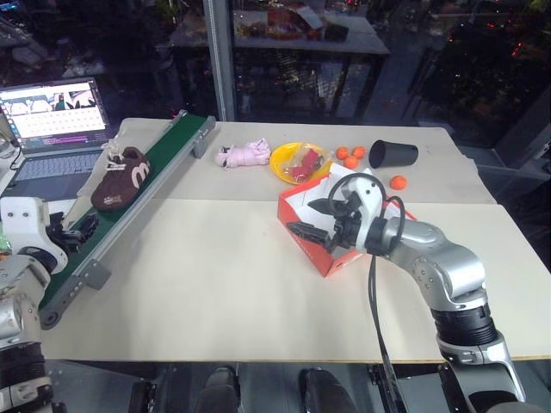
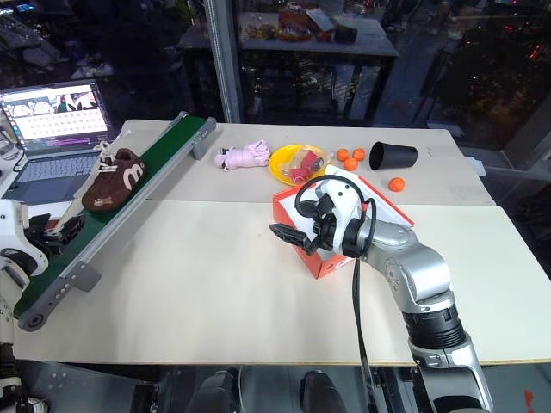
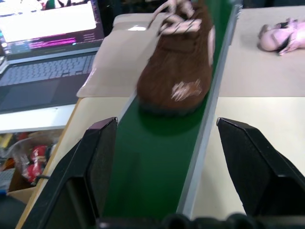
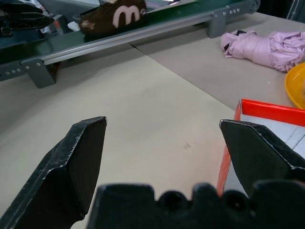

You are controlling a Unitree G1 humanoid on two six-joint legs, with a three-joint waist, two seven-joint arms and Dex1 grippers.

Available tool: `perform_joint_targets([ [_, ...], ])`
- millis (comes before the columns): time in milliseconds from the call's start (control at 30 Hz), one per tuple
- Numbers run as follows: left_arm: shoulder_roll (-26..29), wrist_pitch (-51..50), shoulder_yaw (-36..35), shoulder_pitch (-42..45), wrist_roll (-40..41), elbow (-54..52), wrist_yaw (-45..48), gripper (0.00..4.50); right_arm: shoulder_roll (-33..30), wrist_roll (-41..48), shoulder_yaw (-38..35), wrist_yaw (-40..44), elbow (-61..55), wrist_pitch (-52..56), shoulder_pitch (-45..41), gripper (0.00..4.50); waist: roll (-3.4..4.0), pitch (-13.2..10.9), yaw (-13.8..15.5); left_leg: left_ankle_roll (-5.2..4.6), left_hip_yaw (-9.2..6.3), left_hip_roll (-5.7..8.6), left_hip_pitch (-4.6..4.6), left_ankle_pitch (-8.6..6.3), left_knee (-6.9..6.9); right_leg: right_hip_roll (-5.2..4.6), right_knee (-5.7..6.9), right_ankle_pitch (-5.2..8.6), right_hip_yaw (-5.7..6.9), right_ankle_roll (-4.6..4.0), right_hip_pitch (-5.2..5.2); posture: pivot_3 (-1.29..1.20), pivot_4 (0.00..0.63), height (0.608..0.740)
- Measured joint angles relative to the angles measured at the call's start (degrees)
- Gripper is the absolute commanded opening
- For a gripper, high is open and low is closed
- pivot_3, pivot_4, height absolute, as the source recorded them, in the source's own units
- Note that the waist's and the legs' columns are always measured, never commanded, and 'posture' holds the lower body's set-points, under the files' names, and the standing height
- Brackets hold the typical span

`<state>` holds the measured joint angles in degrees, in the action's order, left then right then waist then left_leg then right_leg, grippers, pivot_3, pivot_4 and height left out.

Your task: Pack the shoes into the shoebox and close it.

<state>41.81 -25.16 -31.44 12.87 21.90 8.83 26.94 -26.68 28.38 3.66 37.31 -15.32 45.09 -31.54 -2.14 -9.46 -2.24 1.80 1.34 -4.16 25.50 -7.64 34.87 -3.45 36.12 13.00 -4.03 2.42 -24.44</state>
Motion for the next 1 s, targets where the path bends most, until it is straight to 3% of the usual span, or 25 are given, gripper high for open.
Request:
perform_joint_targets([
  [400,0.54,1.33,-0.65,-0.58,0.19,-0.03,-0.04,3.56,0.08,-0.05,0.04,-0.28,-0.07,0.23,-1.34,4.47,-0.01,0.00,-0.01,-0.01,0.03,-0.03,0.00,0.01,0.03,0.01,0.02,-0.01,0.01,0.02,0.00,0.00,0.150,0.736],
  [667,1.35,1.40,-1.14,-0.33,-2.41,8.90,-2.30,3.56,-0.51,-0.59,0.08,-0.18,-0.09,0.22,-1.34,4.47,-0.01,0.01,-0.02,-0.01,0.04,-0.04,-0.01,0.01,0.03,0.01,0.03,-0.05,0.02,0.09,-0.01,0.00,0.150,0.736],
  [1000,-1.57,2.24,-1.07,-0.28,-1.32,9.83,0.67,0.53,-2.17,-1.29,0.02,-0.12,-0.11,0.21,-1.64,4.50,0.37,0.22,1.84,0.05,0.18,-0.04,-0.25,-0.03,-0.02,-0.10,0.07,0.16,0.04,-0.19,0.16,0.00,0.150,0.736],
])
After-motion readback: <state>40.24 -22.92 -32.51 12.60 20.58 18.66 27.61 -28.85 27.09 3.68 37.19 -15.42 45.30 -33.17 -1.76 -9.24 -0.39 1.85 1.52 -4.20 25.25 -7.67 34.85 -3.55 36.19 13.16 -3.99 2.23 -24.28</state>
